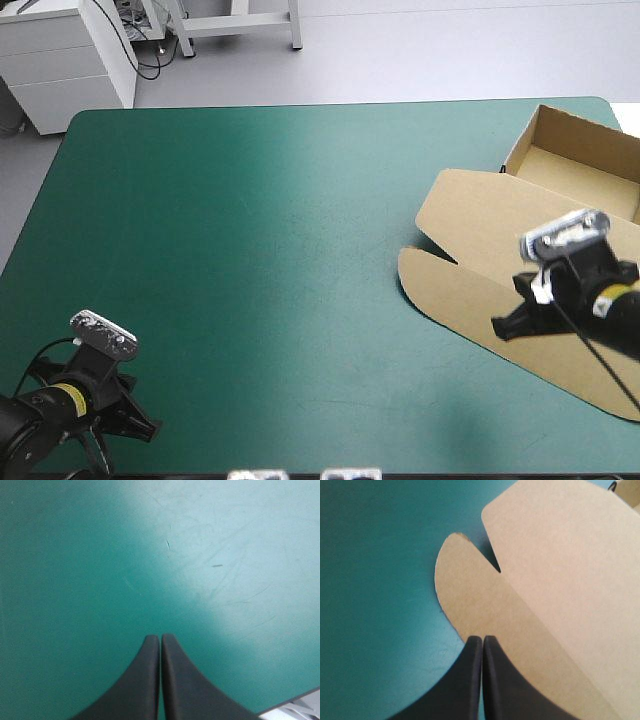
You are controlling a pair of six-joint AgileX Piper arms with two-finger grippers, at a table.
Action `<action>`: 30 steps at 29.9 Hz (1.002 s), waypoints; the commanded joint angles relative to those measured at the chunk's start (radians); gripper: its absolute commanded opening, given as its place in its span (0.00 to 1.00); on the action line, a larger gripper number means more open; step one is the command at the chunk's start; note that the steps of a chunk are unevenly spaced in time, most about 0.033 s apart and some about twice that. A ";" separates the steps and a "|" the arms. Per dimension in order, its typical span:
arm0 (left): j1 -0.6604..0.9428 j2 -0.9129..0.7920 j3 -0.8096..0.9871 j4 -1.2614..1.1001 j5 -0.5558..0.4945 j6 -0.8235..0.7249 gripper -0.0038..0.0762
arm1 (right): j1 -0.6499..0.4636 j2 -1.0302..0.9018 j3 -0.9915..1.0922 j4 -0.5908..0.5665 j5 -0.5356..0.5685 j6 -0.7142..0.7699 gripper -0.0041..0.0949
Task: Fold the box
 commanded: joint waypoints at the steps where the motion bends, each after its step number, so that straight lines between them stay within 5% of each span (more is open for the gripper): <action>1: -0.007 -0.026 -0.023 -0.006 -0.068 -0.012 0.04 | 0.001 -0.157 0.157 0.017 -0.115 0.029 0.03; 13: -0.007 -0.099 0.003 -0.041 -0.111 -0.012 0.04 | 0.001 -0.526 0.420 0.017 -0.140 0.078 0.03; 30: -0.007 -0.174 0.147 -0.088 -0.137 -0.012 0.04 | 0.001 -0.579 0.455 -0.021 -0.128 0.075 0.03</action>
